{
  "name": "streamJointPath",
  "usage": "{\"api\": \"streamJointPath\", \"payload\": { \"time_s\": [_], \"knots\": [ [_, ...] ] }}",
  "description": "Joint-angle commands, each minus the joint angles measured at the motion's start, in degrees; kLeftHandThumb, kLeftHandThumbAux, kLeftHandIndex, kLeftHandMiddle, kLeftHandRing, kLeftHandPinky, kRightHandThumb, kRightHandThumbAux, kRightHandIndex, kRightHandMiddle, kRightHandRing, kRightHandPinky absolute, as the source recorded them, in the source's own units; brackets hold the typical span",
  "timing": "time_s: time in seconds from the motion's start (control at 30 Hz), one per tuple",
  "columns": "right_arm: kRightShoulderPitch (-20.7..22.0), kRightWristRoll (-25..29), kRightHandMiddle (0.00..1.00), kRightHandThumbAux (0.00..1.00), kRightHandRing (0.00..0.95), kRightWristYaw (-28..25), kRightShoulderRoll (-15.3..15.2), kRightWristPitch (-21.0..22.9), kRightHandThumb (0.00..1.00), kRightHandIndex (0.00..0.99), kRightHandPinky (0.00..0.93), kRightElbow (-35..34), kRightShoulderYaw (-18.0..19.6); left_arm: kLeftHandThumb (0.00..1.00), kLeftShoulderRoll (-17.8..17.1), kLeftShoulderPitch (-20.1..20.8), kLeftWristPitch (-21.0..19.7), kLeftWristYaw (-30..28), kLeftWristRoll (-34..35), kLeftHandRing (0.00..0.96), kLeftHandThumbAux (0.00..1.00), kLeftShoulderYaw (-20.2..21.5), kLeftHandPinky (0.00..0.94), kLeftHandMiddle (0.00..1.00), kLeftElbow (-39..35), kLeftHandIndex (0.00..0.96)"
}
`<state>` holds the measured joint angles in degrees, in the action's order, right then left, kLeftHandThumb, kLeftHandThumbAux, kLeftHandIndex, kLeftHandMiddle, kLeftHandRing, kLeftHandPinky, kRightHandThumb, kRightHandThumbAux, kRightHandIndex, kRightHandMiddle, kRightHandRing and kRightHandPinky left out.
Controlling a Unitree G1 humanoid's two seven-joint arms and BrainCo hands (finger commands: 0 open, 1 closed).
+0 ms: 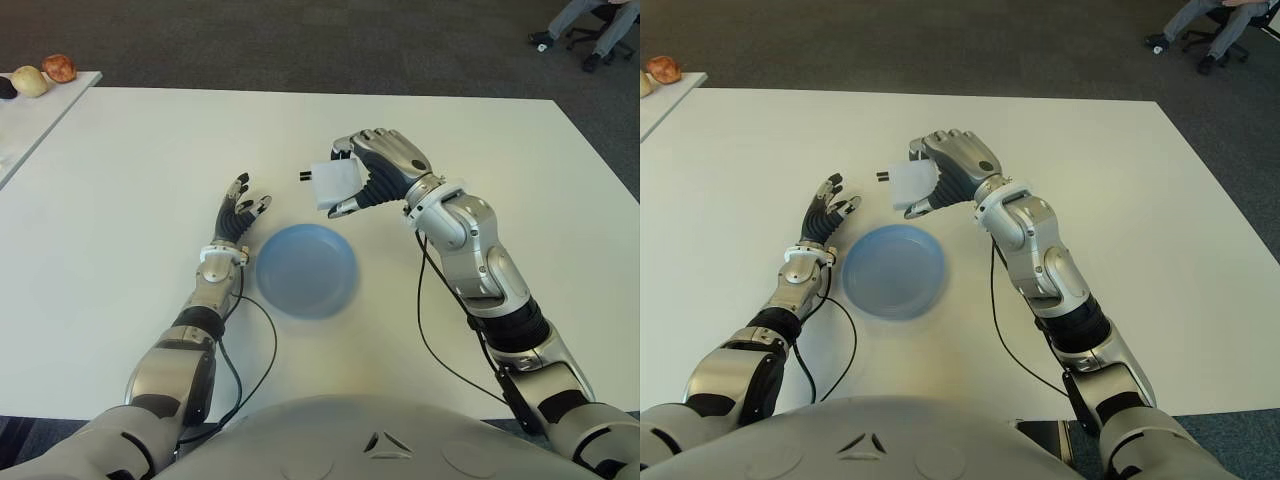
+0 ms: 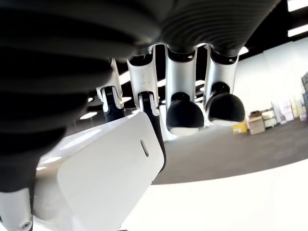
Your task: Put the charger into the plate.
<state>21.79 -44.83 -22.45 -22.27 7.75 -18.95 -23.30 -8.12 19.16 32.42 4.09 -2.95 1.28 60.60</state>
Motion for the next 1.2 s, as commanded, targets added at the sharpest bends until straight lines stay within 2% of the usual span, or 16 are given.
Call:
{"api": "streamJointPath", "payload": {
  "time_s": [0.03,0.33,0.73,1.2],
  "knots": [
    [-1.45,0.38,0.526,0.678,0.86,0.71,0.83,-1.86,0.853,0.396,0.847,1.61,-1.06,0.0,1.52,-4.73,-5.03,-2.18,-0.66,0.0,0.6,-0.86,0.0,0.005,3.42,0.0],
    [-3.18,-0.85,0.53,0.677,0.863,2.06,2.05,-3.76,0.852,0.398,0.859,4.29,-2.91,0.0,1.61,-4.8,-5.11,-2.17,-0.63,0.0,0.606,-0.93,0.0,0.004,2.96,0.0],
    [-5.62,3.86,0.532,0.677,0.858,6.5,6.61,-4.66,0.854,0.398,0.853,8.8,-2.02,0.0,1.75,-4.56,-5.35,-1.36,-0.9,0.0,0.591,-0.96,0.003,0.0,3.14,0.0],
    [-5.08,5.05,0.524,0.678,0.854,8.05,7.72,-8.15,0.854,0.398,0.843,15.17,-3.31,0.0,2.37,-5.14,-6.07,-0.81,-1.02,0.0,0.611,-1.17,0.0,0.004,2.01,0.0]
  ]
}}
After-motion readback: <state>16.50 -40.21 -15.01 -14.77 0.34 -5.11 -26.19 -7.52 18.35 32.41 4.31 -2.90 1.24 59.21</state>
